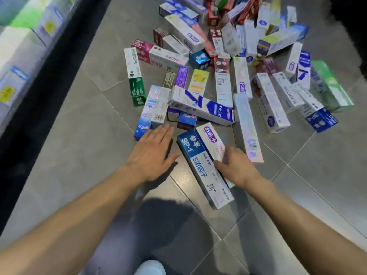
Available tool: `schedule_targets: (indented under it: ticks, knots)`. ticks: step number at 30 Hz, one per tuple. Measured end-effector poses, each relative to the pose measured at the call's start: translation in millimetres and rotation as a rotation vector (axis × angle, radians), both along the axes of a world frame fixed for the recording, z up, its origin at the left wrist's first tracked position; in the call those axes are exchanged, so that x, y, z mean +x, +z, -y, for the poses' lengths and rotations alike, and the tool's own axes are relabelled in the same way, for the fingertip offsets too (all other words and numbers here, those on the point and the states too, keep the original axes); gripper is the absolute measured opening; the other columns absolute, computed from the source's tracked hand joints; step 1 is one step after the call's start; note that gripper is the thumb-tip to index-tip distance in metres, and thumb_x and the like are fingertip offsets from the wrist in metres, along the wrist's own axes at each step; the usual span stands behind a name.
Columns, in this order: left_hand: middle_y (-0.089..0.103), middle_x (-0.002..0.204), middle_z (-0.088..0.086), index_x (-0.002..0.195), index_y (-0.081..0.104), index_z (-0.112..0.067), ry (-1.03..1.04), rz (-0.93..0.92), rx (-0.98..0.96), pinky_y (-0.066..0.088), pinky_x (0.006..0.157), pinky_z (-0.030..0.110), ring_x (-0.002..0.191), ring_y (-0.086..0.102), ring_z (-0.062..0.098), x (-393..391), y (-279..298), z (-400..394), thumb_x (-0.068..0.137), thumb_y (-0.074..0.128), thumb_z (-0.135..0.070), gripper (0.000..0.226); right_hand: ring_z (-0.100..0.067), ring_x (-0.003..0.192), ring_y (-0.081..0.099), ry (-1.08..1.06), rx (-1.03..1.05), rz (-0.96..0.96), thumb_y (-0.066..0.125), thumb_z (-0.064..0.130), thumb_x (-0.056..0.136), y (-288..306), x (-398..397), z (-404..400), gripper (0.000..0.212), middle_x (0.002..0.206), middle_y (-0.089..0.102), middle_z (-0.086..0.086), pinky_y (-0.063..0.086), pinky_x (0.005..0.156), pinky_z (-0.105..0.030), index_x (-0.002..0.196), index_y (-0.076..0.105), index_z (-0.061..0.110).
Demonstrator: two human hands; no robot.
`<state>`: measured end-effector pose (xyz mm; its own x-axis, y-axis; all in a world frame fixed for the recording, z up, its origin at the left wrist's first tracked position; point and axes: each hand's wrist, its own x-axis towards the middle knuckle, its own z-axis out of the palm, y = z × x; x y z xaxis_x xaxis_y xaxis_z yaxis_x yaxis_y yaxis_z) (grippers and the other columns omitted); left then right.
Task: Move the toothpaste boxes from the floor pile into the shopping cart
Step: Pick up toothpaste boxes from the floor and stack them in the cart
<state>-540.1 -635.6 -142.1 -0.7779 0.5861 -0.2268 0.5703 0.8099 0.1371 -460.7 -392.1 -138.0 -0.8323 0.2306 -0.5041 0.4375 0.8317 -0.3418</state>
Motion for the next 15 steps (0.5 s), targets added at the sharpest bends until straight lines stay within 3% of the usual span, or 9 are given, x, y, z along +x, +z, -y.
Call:
schedule_targets:
  ticks: [3, 7, 10, 12, 15]
  knots:
    - [0.012, 0.168, 0.007, 0.16, 0.009, -0.013, 0.023, 0.013, 0.024, 0.008, 0.125, 0.039, 0.154, 0.013, 0.023, 10.7, -6.5, -1.6, 0.101, 0.028, -0.059, 0.078, -0.027, 0.11, 0.052, 0.01, 0.029, 0.04, 0.072, 0.041, 0.086, -2.2, -1.4, 1.6, 0.055, 0.123, 0.055, -0.013, 0.037, 0.079, -0.029, 0.123, 0.049, 0.008]
    - [0.014, 0.167, 0.007, 0.16, 0.01, -0.012, 0.146, 0.083, 0.13, 0.013, 0.125, 0.037, 0.153, 0.015, 0.022, 21.8, -9.9, -7.3, 0.101, 0.033, -0.058, 0.078, -0.03, 0.098, 0.058, -0.105, -0.022, -0.027, 0.077, 0.036, 0.077, -4.3, 1.4, 5.7, 0.051, 0.109, 0.061, -0.012, 0.041, 0.072, -0.031, 0.105, 0.043, 0.01]
    - [0.023, 0.164, 0.009, 0.159, 0.017, -0.009, 0.398, 0.206, 0.301, 0.023, 0.122, 0.038, 0.15, 0.023, 0.024, 36.0, -7.8, -17.3, 0.101, 0.04, -0.056, 0.078, -0.029, 0.091, 0.059, -0.276, -0.185, -0.133, 0.077, 0.029, 0.079, 1.3, 10.6, 6.6, 0.052, 0.101, 0.062, -0.007, 0.044, 0.069, -0.032, 0.104, 0.035, 0.011]
    - [0.036, 0.156, 0.013, 0.155, 0.029, -0.008, 0.58, 0.296, 0.359, 0.032, 0.116, 0.041, 0.144, 0.034, 0.029, 47.3, -8.0, -28.9, 0.099, 0.043, -0.059, 0.077, -0.028, 0.091, 0.057, -0.351, -0.24, -0.206, 0.076, 0.026, 0.081, 8.7, 15.6, 7.1, 0.052, 0.103, 0.06, -0.006, 0.041, 0.07, -0.031, 0.107, 0.034, 0.012]
    - [0.056, 0.129, 0.014, 0.126, 0.055, -0.006, 0.732, 0.389, 0.365, 0.04, 0.096, 0.037, 0.124, 0.049, 0.031, 60.3, -15.4, -53.8, 0.092, 0.046, -0.069, 0.072, -0.024, 0.091, 0.058, -0.468, -0.316, -0.29, 0.079, 0.028, 0.079, 19.8, 19.3, 4.1, 0.054, 0.102, 0.059, -0.001, 0.047, 0.074, -0.034, 0.109, 0.036, 0.016]
